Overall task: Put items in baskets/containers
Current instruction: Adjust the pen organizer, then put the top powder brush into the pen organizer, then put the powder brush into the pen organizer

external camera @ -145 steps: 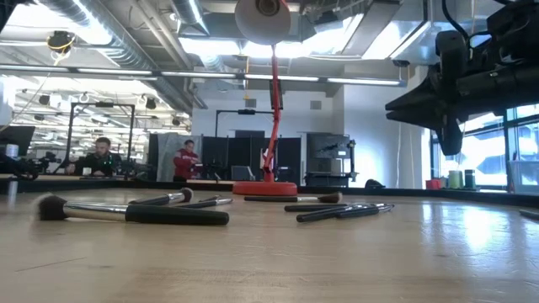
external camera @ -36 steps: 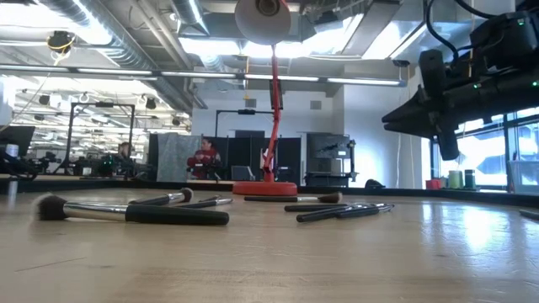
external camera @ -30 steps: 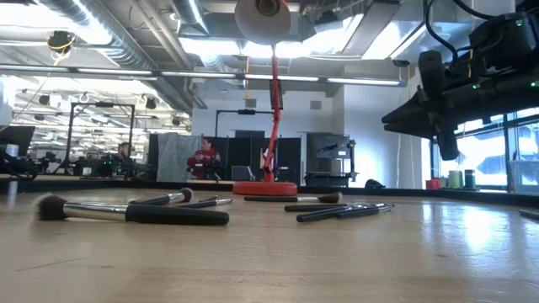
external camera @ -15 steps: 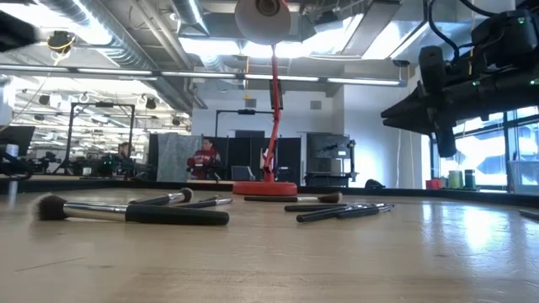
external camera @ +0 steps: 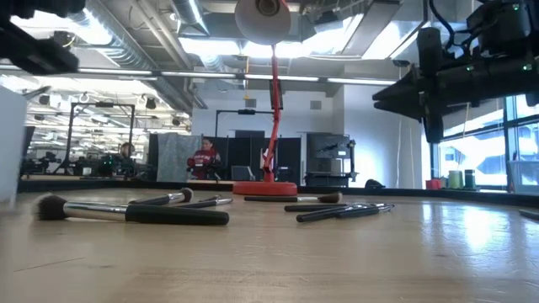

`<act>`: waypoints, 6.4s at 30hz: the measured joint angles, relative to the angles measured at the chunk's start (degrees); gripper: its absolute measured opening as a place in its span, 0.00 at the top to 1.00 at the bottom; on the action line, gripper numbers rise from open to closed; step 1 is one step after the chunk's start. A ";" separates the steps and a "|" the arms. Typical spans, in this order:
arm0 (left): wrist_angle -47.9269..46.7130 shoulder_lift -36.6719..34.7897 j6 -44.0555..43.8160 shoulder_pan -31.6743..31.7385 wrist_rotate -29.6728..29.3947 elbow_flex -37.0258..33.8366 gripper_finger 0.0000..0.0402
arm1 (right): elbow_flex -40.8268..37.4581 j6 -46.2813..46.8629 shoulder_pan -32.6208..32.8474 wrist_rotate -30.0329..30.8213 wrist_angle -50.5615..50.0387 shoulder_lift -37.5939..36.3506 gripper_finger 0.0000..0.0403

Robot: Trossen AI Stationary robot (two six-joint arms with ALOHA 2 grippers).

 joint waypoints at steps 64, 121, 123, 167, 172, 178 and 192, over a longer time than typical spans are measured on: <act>-10.45 18.05 -40.71 25.80 -38.02 16.50 0.97 | 1.10 2.57 -14.60 -6.97 0.30 0.70 0.82; -32.19 20.49 -54.68 -16.99 -57.58 27.44 0.64 | 1.10 3.12 -14.58 -10.43 1.17 0.68 0.82; -30.41 20.43 -47.08 -13.39 -52.95 30.80 0.63 | 1.10 3.12 -14.58 -10.09 1.36 0.68 0.82; -10.79 41.08 7.14 9.52 -3.81 31.51 0.75 | 1.10 -1.61 -14.58 -9.92 4.79 0.68 0.82; -12.47 42.06 8.23 9.34 -3.85 31.51 0.76 | 1.10 -1.58 -14.58 -9.90 5.02 0.66 0.82; -14.24 43.19 11.51 8.84 -5.86 31.48 0.84 | 1.10 -1.65 -14.58 -9.92 5.18 0.66 0.82; -29.46 43.60 29.04 3.86 -33.74 42.86 0.97 | 1.10 -3.14 -14.90 -9.88 5.97 0.61 0.82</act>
